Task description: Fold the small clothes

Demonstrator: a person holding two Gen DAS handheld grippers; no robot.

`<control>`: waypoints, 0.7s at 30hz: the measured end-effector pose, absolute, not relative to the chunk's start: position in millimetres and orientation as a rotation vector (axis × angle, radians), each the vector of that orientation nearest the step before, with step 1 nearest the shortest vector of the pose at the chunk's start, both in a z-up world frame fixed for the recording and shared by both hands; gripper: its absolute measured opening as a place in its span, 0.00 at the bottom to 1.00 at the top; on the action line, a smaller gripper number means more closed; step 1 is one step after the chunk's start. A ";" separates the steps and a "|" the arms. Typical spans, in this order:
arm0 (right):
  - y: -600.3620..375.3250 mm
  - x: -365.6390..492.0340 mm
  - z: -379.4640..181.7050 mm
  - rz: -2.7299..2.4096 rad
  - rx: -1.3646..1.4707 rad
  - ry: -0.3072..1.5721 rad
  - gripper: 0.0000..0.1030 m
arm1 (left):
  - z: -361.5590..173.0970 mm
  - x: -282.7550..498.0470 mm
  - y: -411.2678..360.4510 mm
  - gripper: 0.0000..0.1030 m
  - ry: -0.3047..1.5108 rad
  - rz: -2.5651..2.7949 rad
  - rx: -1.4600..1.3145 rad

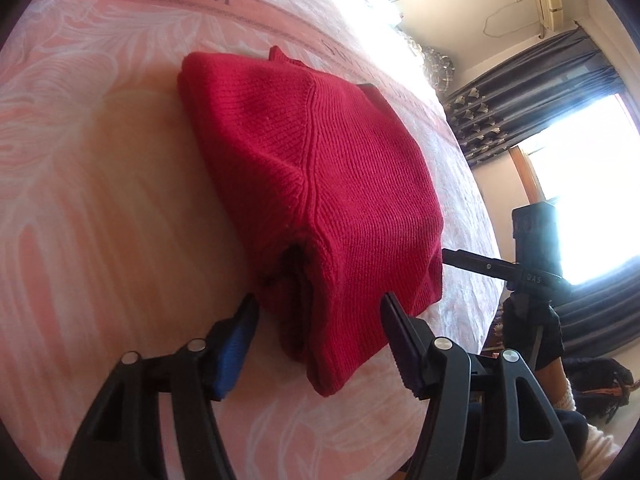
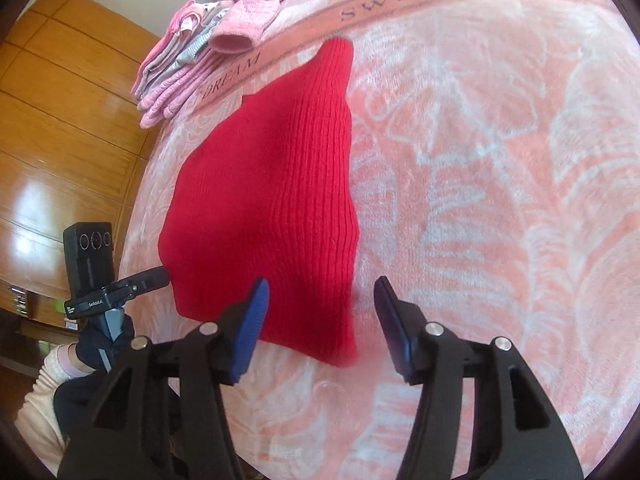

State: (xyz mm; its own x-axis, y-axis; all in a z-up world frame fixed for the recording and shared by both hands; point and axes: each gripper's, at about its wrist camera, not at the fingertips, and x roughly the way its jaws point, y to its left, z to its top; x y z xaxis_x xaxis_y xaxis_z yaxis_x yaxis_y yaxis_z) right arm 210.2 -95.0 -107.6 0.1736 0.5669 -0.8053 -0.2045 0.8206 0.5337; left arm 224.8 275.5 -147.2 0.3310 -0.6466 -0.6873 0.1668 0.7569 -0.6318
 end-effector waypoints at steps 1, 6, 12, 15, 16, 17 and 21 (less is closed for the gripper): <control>-93.5 209.4 -100.8 0.537 0.316 1.288 0.55 | -140.8 220.3 273.7 0.61 1.105 -0.539 -0.486; -87.7 194.5 -64.0 0.423 0.168 1.257 0.66 | -99.4 200.8 275.9 0.62 1.062 -0.417 -0.435; -72.1 161.9 -14.3 0.348 0.005 1.188 0.78 | -39.2 165.5 265.6 0.88 0.970 -0.363 -0.400; -63.4 145.5 -1.6 0.320 0.010 1.184 0.80 | -19.7 146.9 249.6 0.88 0.960 -0.305 -0.348; -59.7 140.2 0.4 0.310 0.002 1.185 0.80 | -14.3 142.1 246.3 0.88 0.954 -0.293 -0.336; -55.4 134.0 1.2 0.301 -0.011 1.185 0.80 | -9.8 134.4 244.5 0.88 0.948 -0.282 -0.329; -46.0 110.2 0.8 0.255 -0.051 1.200 0.86 | -2.3 107.2 240.3 0.88 0.930 -0.230 -0.300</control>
